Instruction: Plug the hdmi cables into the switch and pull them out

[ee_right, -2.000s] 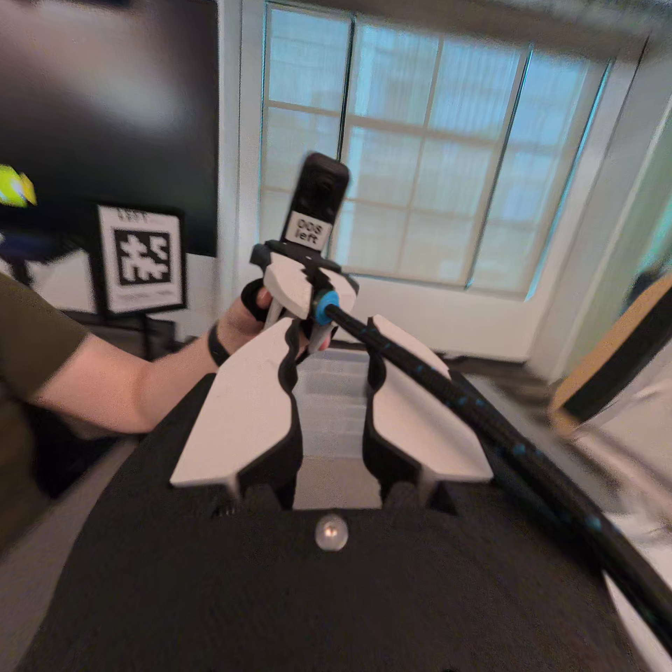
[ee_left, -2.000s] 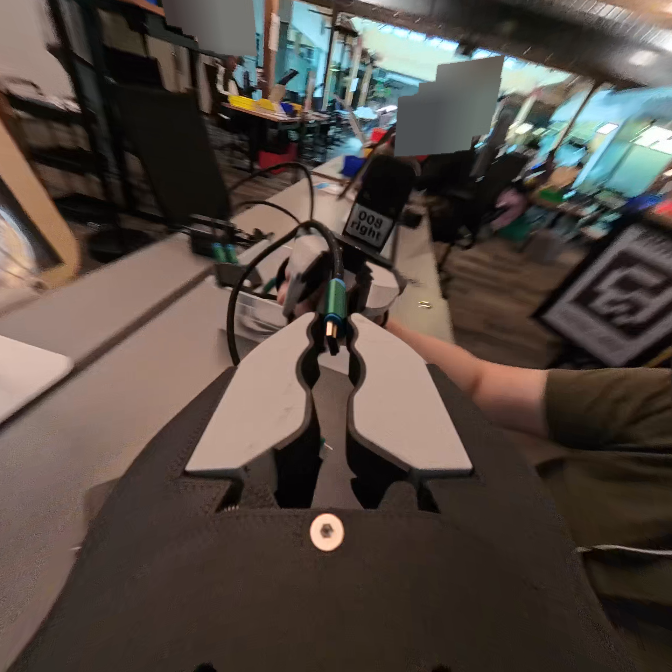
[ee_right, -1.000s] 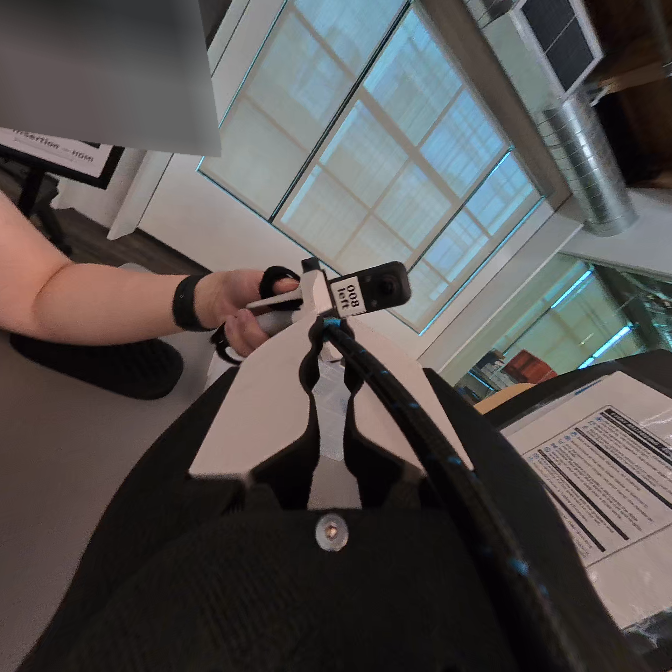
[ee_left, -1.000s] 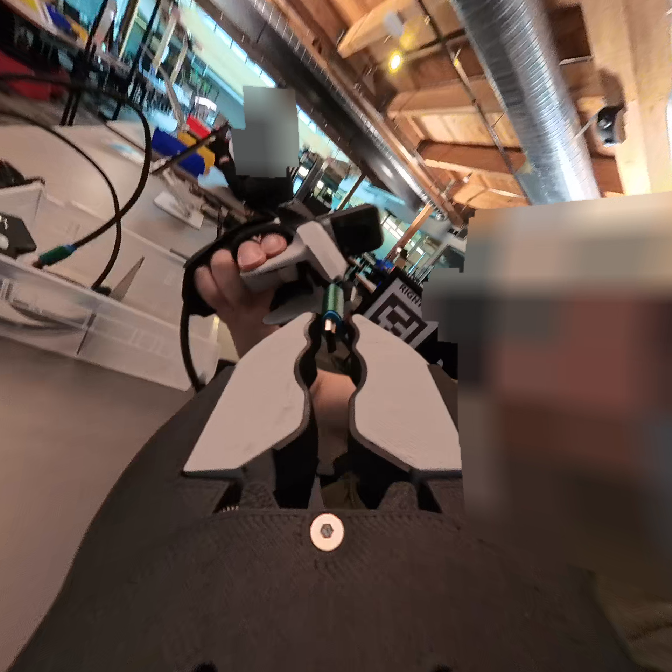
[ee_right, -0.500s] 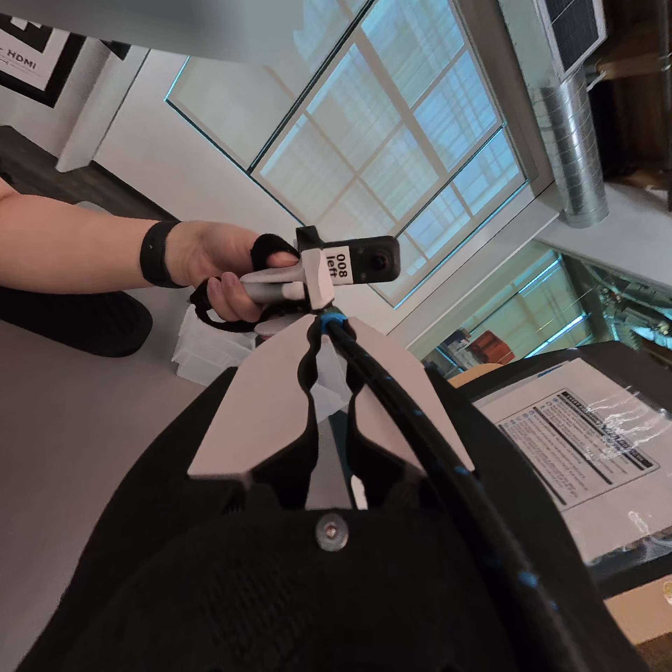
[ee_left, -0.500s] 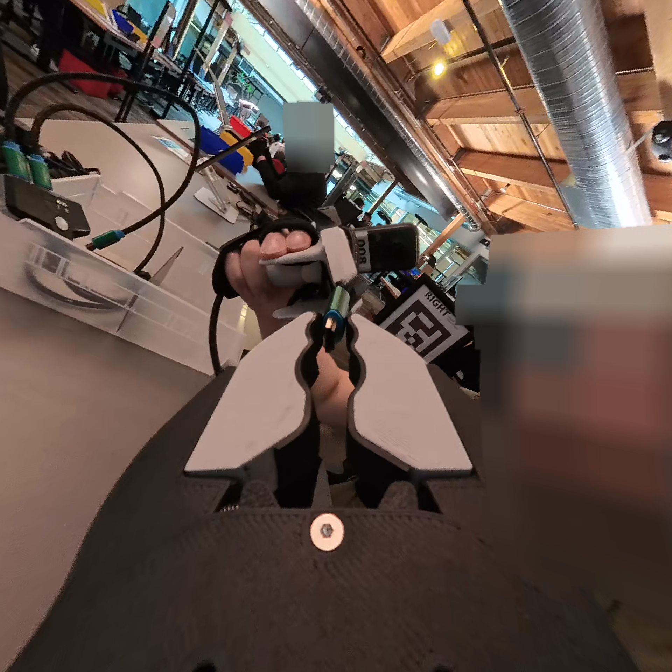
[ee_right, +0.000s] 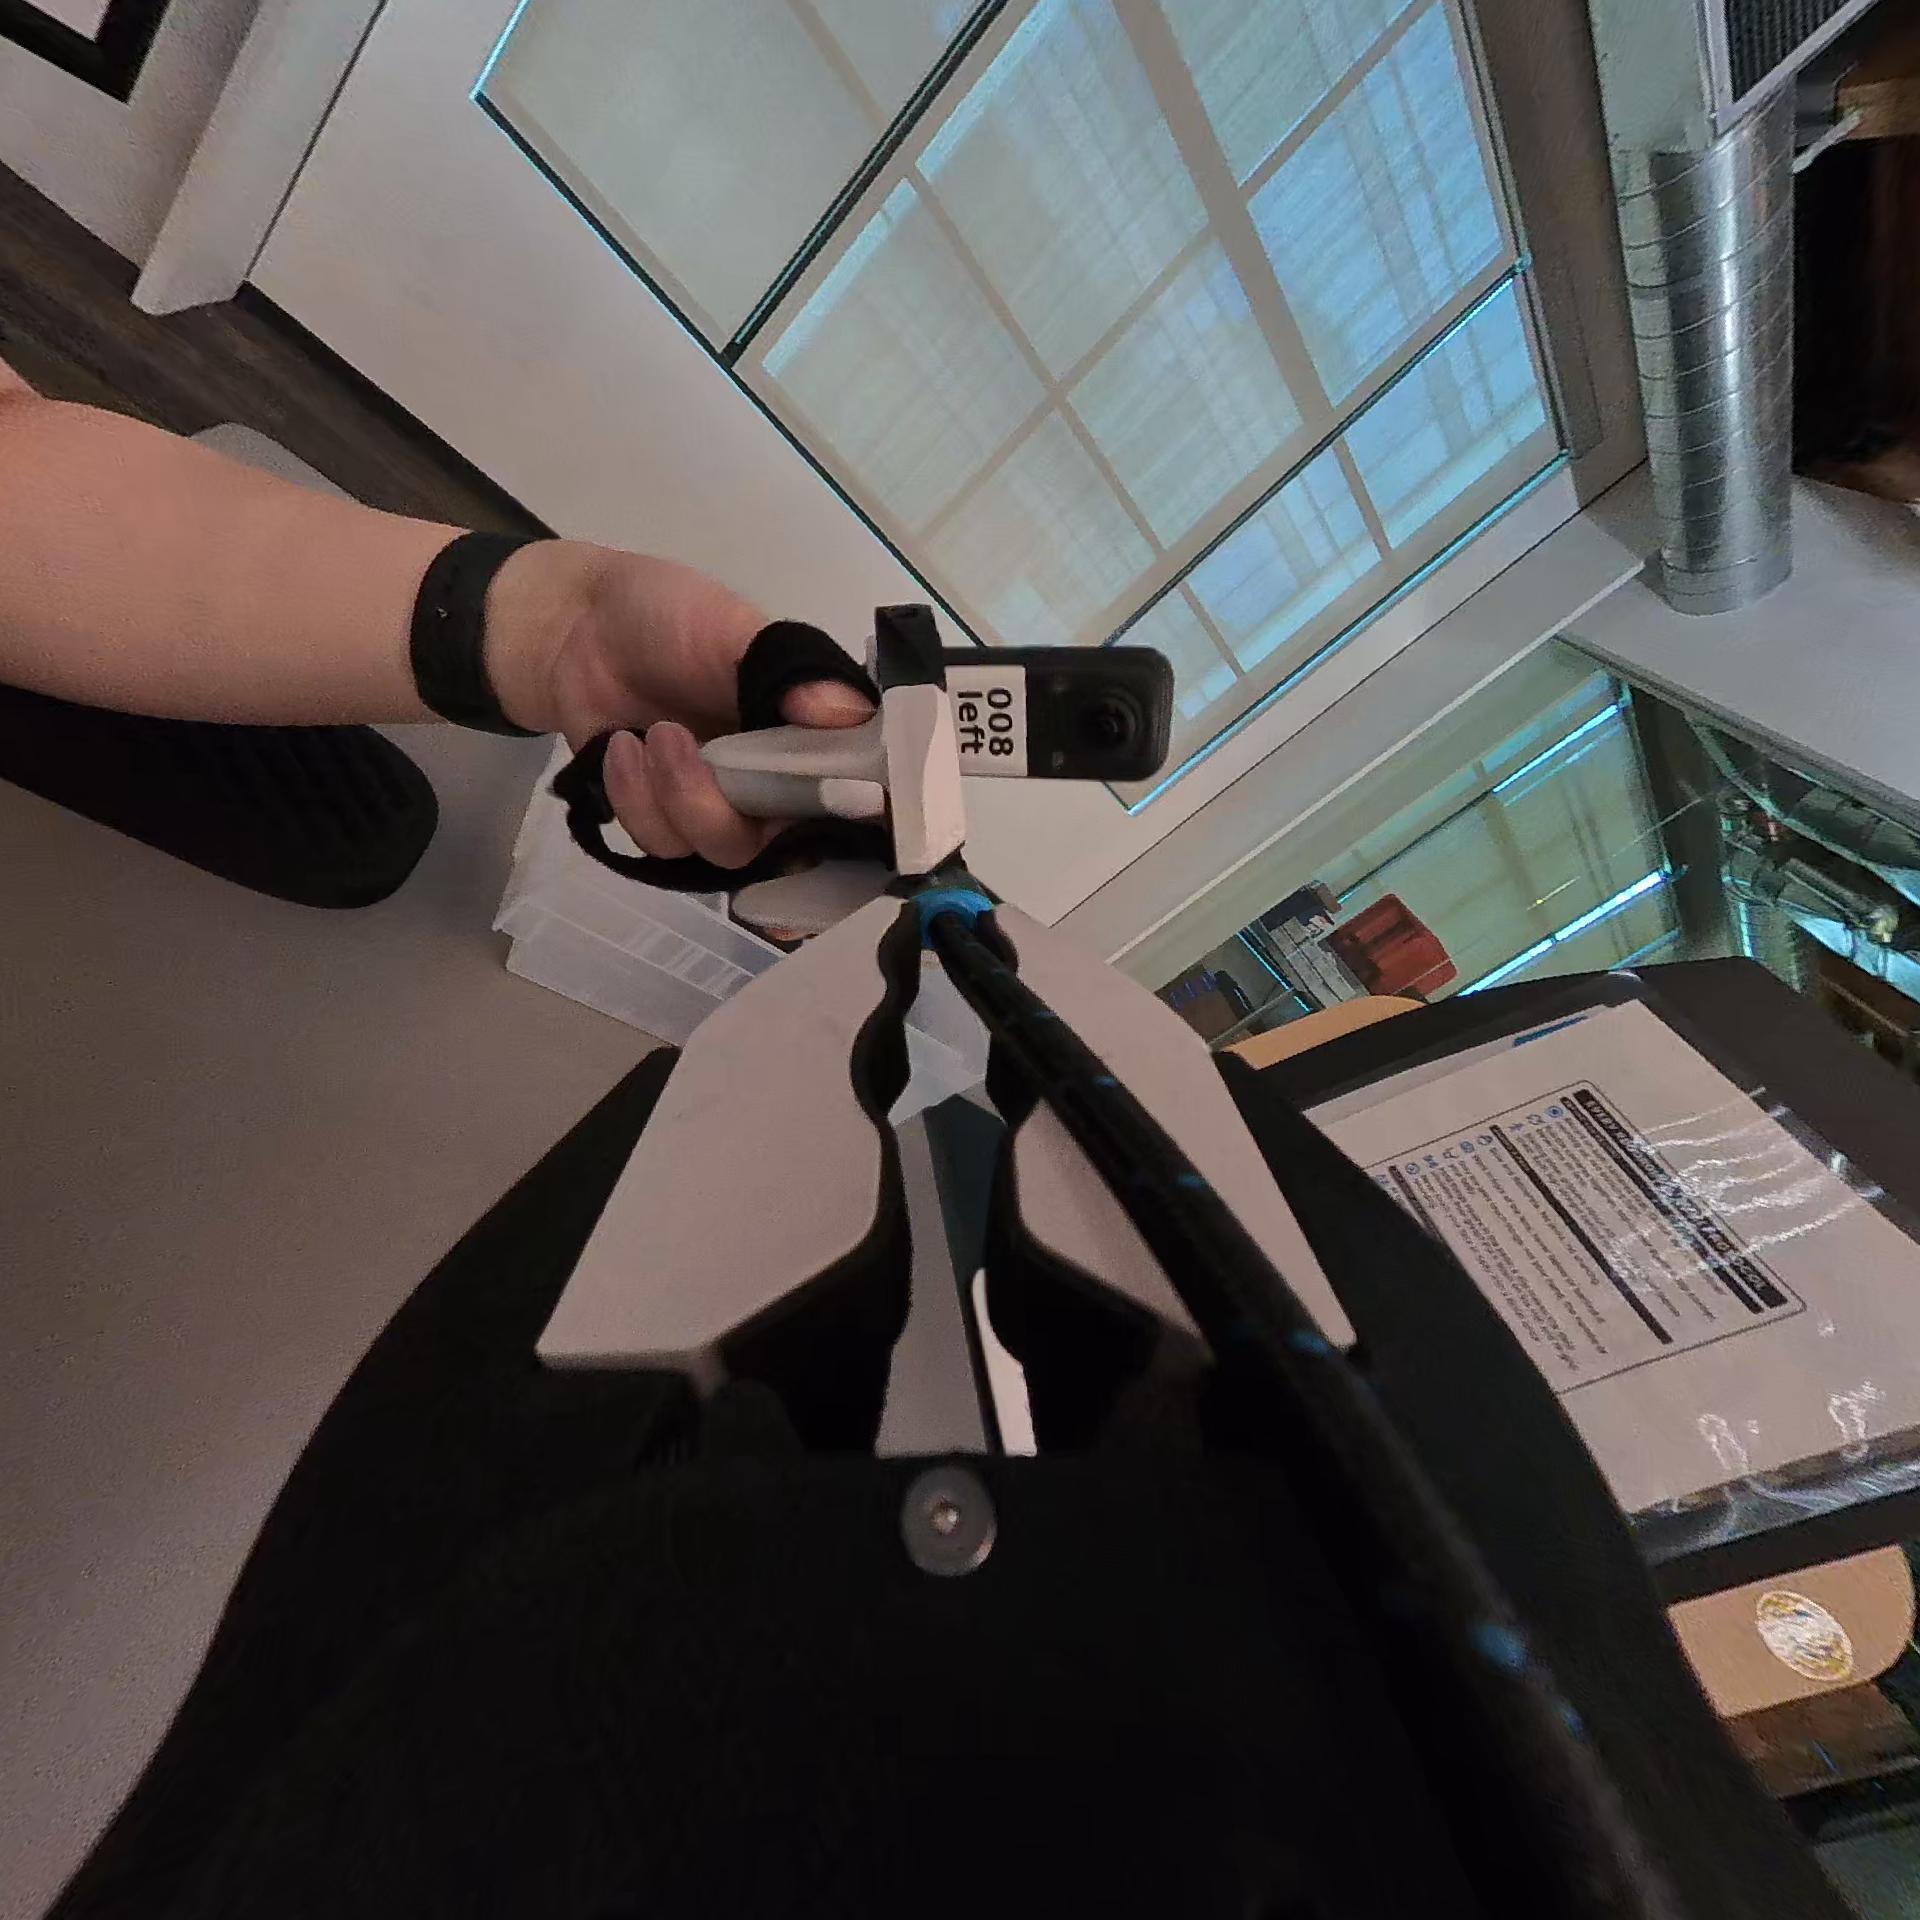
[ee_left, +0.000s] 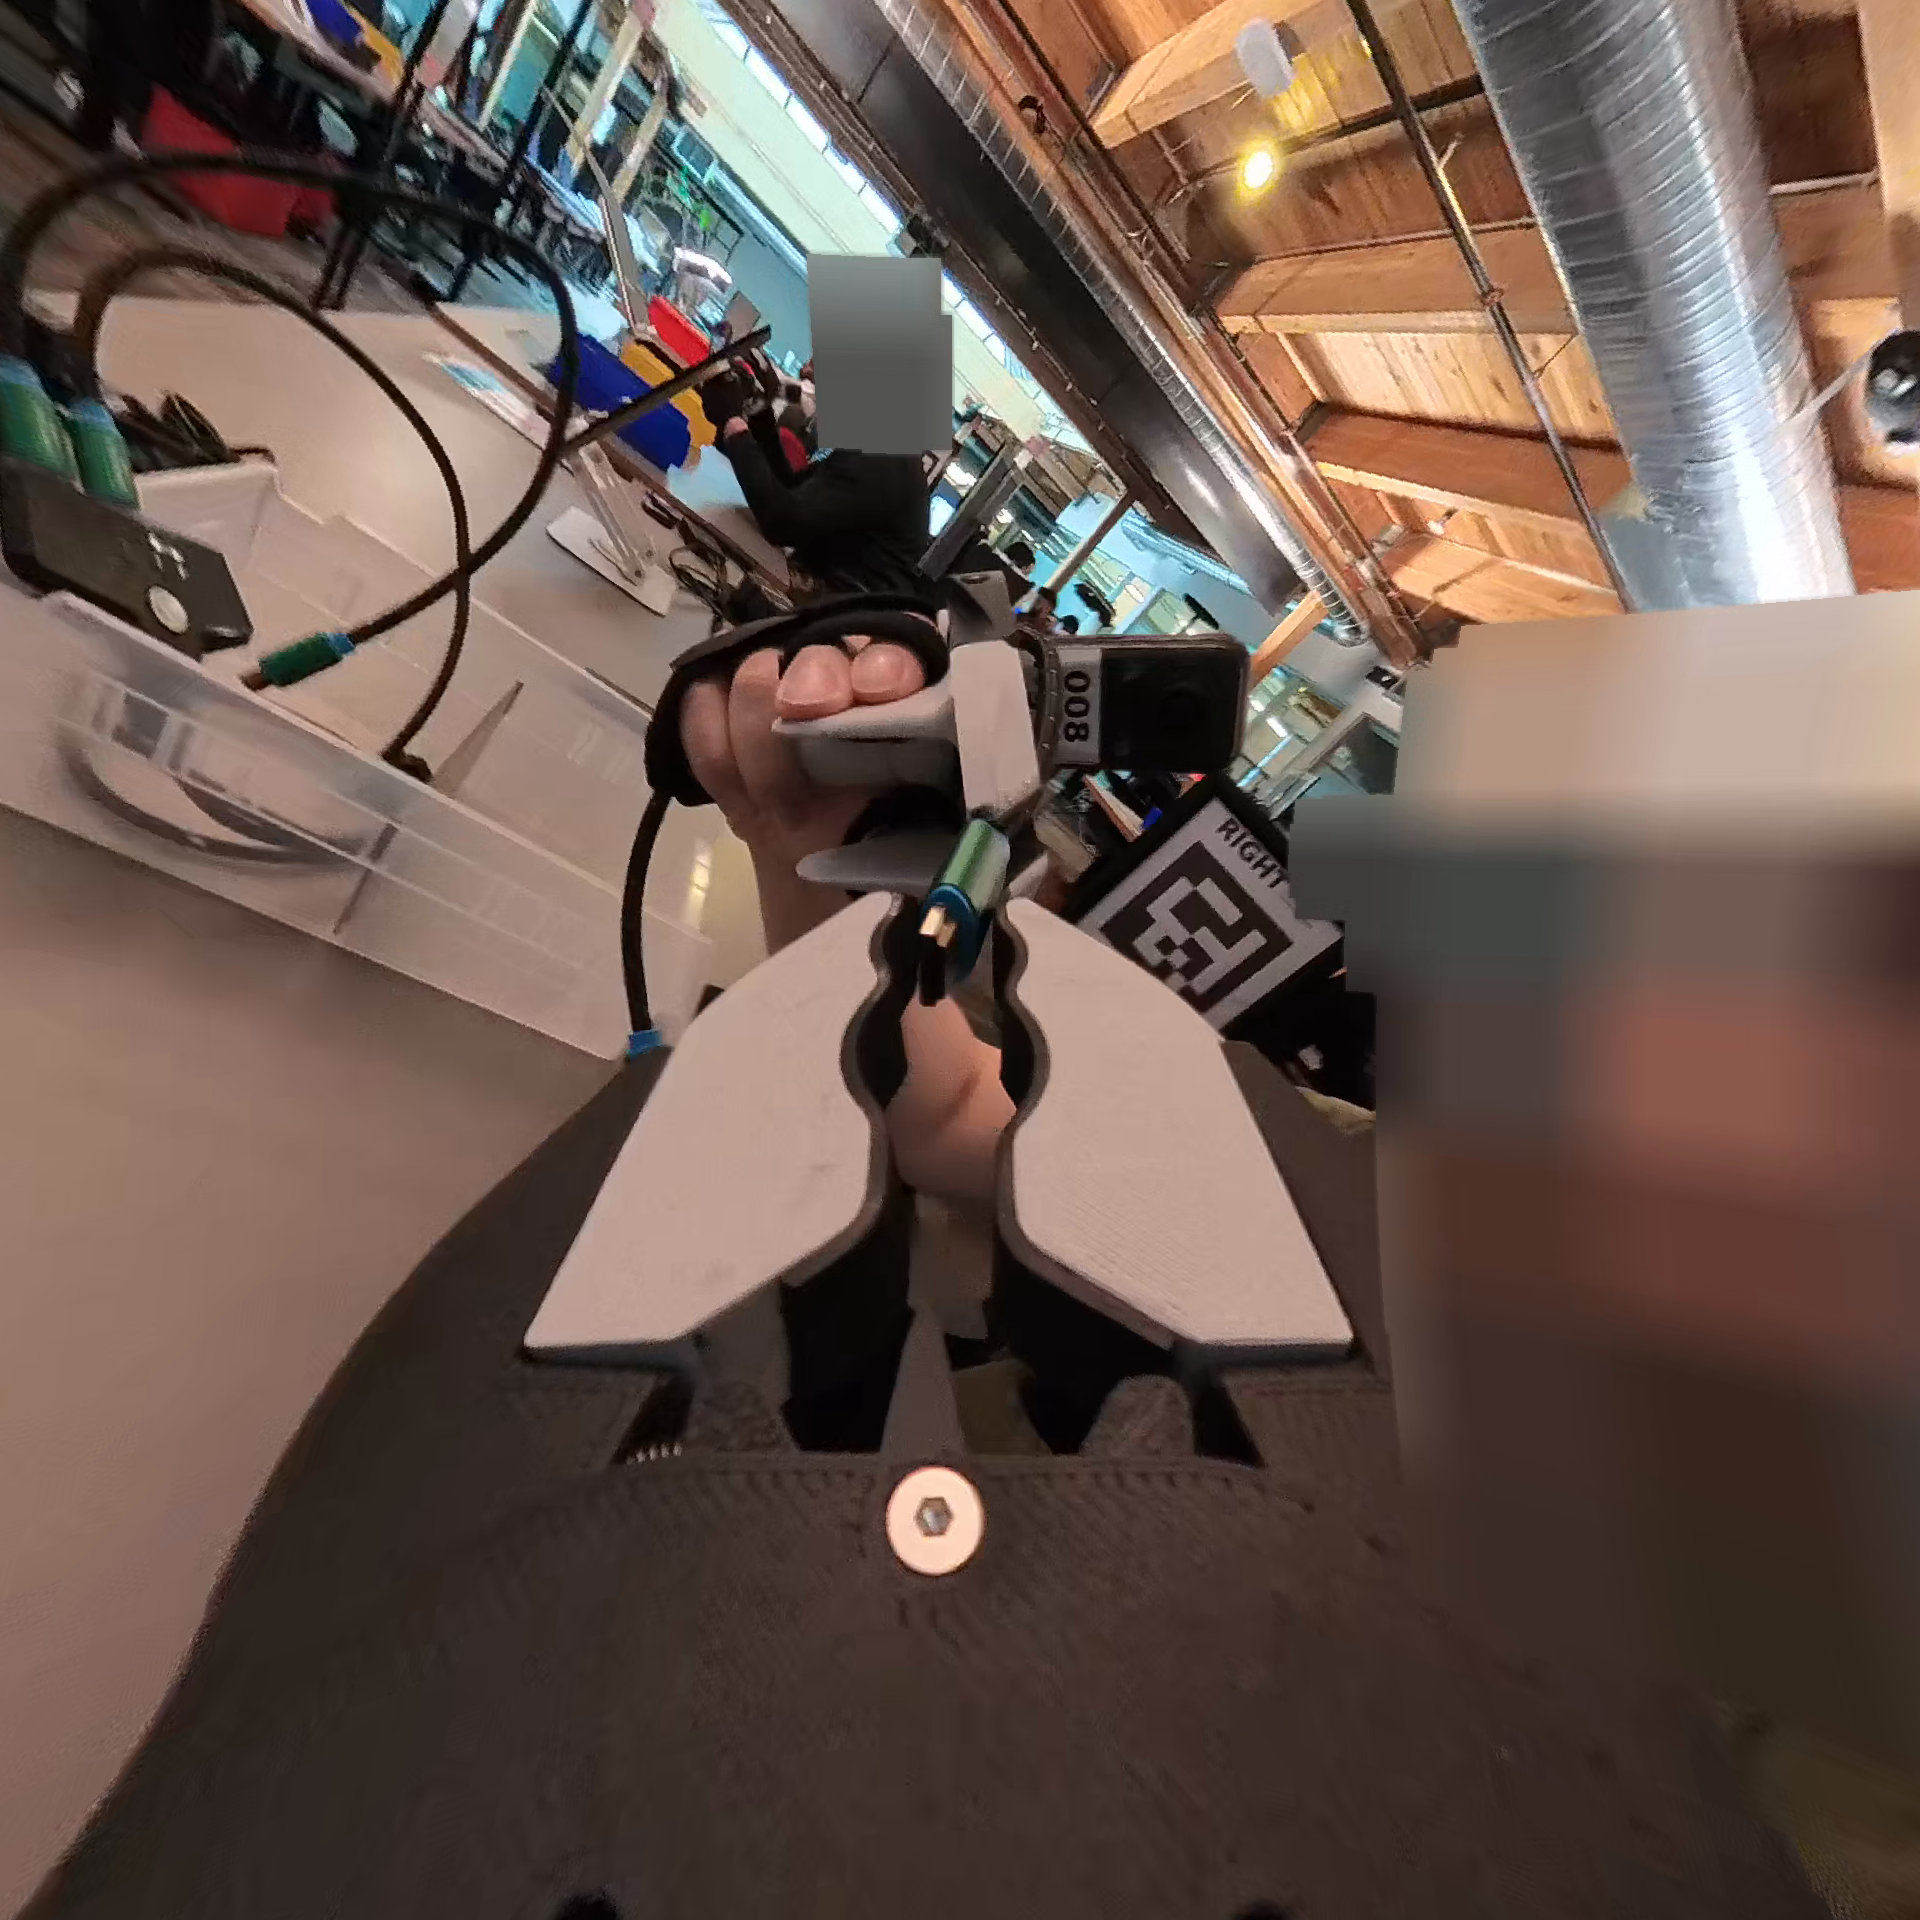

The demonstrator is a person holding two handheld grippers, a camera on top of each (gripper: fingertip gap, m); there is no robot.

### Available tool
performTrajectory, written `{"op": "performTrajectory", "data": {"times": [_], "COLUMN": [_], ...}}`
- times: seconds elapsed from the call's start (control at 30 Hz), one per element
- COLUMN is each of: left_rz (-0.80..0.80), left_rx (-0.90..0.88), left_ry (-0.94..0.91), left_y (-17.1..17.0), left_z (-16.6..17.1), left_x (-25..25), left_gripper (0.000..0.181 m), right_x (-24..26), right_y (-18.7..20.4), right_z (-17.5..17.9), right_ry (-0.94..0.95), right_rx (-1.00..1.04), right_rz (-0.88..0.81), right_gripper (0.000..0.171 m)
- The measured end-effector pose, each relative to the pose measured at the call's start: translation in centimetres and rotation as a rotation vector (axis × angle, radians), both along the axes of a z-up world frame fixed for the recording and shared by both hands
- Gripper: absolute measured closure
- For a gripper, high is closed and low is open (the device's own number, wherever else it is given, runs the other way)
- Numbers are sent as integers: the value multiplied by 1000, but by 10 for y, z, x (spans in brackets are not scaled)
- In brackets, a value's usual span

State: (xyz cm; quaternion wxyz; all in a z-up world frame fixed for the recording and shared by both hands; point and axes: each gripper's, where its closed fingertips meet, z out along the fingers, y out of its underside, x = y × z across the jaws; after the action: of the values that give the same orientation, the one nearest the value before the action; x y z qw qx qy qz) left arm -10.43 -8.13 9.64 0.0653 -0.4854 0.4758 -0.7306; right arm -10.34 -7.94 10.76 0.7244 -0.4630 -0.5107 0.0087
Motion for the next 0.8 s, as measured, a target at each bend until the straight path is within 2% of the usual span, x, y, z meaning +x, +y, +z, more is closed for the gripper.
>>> {"op": "performTrajectory", "data": {"times": [0.03,0.1,0.17,0.27,0.4,0.5,0.63,0.7,0.8], "left_rz": [16,83,231,422,520,608,689,687,685], "left_rx": [34,150,342,653,927,1009,1067,1031,967], "left_ry": [-22,-45,11,235,570,668,798,832,867], "left_y": [1,10,33,72,110,132,157,161,164], "left_z": [1,-2,-20,-69,-142,-176,-209,-223,-238], "left_x": [0,1,7,12,16,25,20,19,18], "left_gripper": [163,147,130,110,105,107,97,91,94], "right_x": [2,10,23,44,61,66,71,73,75], "right_y": [0,3,3,-1,-12,-21,-28,-29,-29], "right_z": [1,5,11,24,38,47,54,55,55], "right_ry": [-4,-7,13,35,46,64,68,70,66], "right_rx": [7,21,33,70,110,135,155,159,160], "right_rz": [-11,-64,-105,-173,-222,-228,-239,-243,-253], "right_gripper": [158,158,158,161,160,161,160,160,160]}}
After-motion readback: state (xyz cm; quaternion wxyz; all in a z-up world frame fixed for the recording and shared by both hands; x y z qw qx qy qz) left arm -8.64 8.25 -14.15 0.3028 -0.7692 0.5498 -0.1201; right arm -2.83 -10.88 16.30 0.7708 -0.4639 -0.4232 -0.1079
